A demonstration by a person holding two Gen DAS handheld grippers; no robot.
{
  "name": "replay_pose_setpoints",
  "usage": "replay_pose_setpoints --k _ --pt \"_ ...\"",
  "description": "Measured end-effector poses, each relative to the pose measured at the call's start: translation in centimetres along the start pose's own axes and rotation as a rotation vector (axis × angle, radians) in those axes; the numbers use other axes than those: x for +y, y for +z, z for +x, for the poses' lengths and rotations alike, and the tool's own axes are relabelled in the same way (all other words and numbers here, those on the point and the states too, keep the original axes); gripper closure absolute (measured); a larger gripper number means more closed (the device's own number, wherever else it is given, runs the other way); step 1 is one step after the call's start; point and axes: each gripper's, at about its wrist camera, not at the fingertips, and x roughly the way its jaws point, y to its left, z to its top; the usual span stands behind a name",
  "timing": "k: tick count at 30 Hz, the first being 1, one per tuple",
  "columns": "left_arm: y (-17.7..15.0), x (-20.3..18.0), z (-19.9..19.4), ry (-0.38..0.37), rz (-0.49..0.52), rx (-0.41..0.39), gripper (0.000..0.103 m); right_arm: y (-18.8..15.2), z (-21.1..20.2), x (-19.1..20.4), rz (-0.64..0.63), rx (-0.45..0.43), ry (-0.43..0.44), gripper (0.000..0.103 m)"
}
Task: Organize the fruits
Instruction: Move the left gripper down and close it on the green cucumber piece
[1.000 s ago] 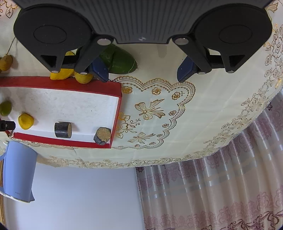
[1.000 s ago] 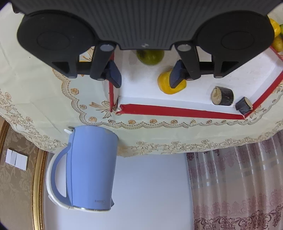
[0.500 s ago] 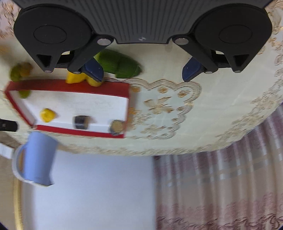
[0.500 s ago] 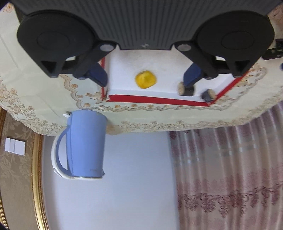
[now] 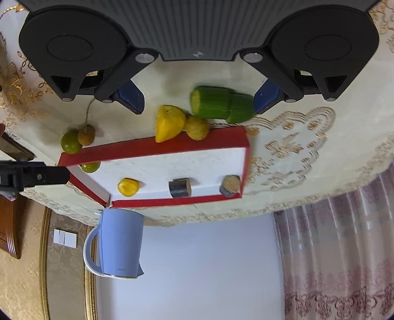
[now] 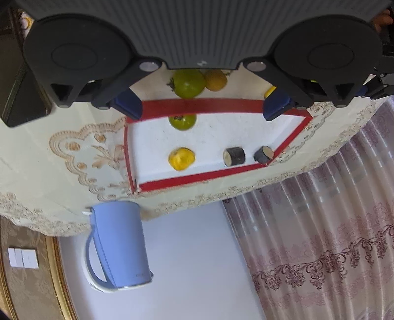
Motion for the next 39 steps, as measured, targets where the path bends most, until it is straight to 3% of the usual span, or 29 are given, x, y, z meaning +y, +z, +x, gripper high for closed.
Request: replay_pose_setpoints --k 7,15,18,23,28,36,39 --pt "-0.3 0.2 1.2 -0.106 -0.016 0.059 0.007 -0.4 -0.2 -0.3 0.000 -0.005 -0.007 0.000" --pt "1.4 0.7 2.6 -0.100 -0.033 0.064 0.007 -0.6 -0.3 -0.3 0.000 -0.003 -0.008 0.000" --pt "0.9 1.1 2.8 -0.163 -0.073 0.108 0.007 -0.6 -0.5 -0.2 -0.005 -0.008 -0.011 0.000" --pt "0.0 1.1 2.4 -0.163 -0.074 0.109 0.007 -0.6 -0.4 -0.5 0.006 -0.006 -0.016 0.000" --pt "0.6 1.5 2.7 -0.129 -0.083 0.107 0.026 -0.8 -0.4 -0.2 -0.009 -0.005 -0.016 0.000" --pt "0.6 1.3 3.2 -0.045 -0.040 0.108 0.030 -0.9 -0.2 -0.1 -0.014 0.001 -0.023 0.000" --pt "0.7 1.4 3.2 -0.029 -0.034 0.104 0.042 -1.0 -0.3 0.0 -0.023 -0.001 -0.022 0.000"
